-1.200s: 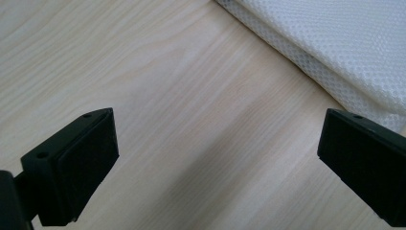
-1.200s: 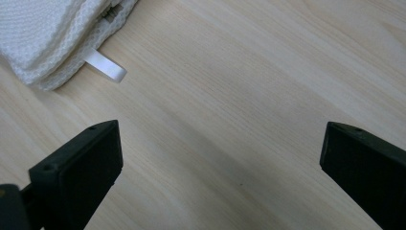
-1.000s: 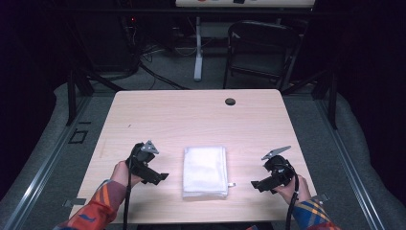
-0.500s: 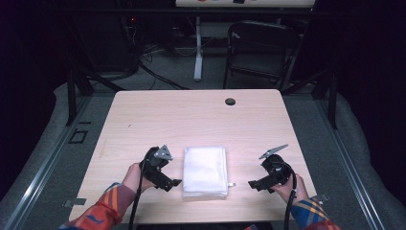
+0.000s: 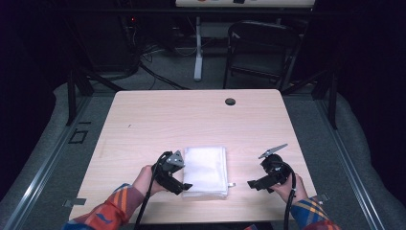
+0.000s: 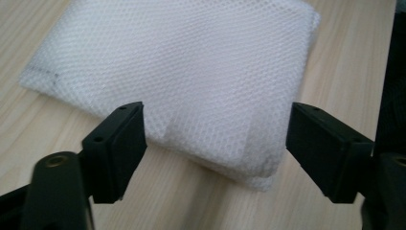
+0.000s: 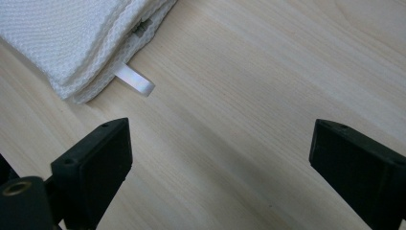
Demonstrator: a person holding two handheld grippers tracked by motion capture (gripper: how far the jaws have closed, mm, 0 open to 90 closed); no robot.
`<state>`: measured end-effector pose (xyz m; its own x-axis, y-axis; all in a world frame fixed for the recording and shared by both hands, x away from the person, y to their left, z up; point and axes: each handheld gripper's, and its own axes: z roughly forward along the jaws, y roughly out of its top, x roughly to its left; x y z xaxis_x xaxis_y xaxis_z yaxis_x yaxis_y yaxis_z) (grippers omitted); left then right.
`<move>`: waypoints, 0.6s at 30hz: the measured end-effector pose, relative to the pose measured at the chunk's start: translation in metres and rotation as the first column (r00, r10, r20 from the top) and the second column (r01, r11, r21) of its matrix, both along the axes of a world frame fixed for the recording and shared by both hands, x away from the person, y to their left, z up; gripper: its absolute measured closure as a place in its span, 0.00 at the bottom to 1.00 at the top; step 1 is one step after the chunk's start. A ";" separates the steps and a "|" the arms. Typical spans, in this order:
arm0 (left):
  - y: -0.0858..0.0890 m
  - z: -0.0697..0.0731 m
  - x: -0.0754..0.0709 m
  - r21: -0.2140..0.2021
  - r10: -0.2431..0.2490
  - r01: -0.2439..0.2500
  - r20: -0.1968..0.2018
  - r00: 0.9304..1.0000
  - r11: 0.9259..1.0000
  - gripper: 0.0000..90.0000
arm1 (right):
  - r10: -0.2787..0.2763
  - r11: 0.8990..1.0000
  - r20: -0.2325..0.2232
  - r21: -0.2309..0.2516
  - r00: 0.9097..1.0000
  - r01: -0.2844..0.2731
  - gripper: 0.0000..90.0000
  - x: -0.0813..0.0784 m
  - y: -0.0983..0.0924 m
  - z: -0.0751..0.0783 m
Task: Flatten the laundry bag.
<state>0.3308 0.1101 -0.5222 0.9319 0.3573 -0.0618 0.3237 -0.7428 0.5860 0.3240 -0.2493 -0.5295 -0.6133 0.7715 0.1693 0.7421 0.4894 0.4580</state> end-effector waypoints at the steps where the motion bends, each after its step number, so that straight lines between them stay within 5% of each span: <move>1: -0.002 -0.001 -0.001 0.002 -0.006 0.006 0.004 1.000 1.000 0.26 | -0.002 1.000 -0.003 0.003 1.000 0.002 0.08 0.000 0.000 0.000; 11: -0.019 -0.008 -0.006 0.022 -0.066 0.066 0.004 0.998 0.998 0.36 | 0.002 1.000 -0.004 -0.009 1.000 -0.002 0.11 0.000 0.001 -0.001; 18: -0.035 -0.020 -0.007 0.087 -0.085 0.084 0.004 0.996 0.993 0.38 | 0.010 0.999 -0.012 -0.033 1.000 -0.010 0.12 -0.001 0.003 -0.002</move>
<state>0.3240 0.0749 -0.5426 0.9593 0.2810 -0.0266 0.2532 -0.8151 0.5210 0.3234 -0.2464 -0.5313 -0.6191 0.7706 0.1511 0.7425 0.5118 0.4322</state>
